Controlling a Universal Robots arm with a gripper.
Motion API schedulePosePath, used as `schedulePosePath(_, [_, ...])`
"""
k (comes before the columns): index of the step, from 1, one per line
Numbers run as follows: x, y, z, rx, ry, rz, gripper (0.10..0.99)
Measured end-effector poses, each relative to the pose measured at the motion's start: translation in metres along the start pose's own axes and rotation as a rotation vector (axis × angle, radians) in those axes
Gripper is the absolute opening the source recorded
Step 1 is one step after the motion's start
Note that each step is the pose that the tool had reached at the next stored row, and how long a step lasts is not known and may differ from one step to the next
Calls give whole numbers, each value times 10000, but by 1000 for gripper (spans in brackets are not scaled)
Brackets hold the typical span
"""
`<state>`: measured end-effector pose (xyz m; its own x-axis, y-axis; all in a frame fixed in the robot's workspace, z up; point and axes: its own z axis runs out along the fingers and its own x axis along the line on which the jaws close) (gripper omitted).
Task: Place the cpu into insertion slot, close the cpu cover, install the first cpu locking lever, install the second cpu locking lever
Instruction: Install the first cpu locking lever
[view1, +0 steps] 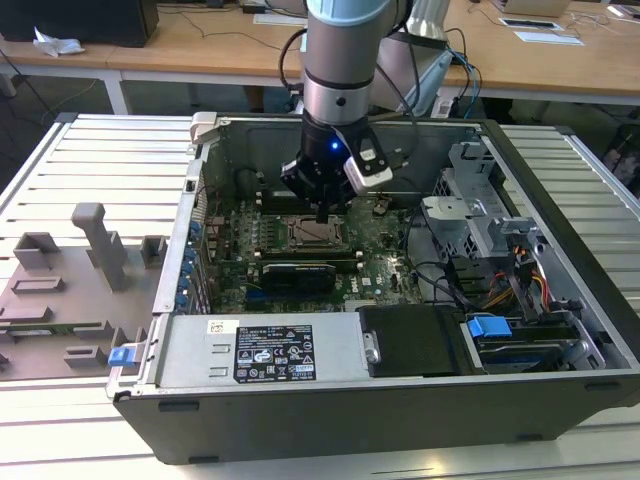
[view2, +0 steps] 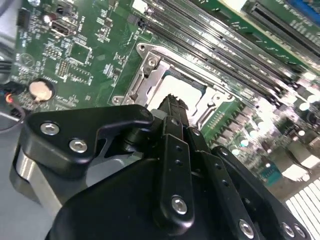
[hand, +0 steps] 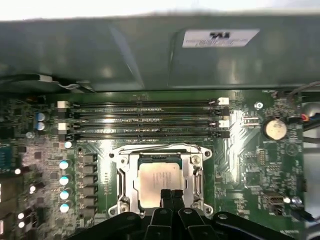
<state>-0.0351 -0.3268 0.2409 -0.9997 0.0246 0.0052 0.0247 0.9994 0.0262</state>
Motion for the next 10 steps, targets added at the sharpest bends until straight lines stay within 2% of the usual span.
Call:
schedulePosePath(4, [1,3,-108,36,-1,0,106])
schedulePosePath(10, [1,3,-113,39,-1,1,106])
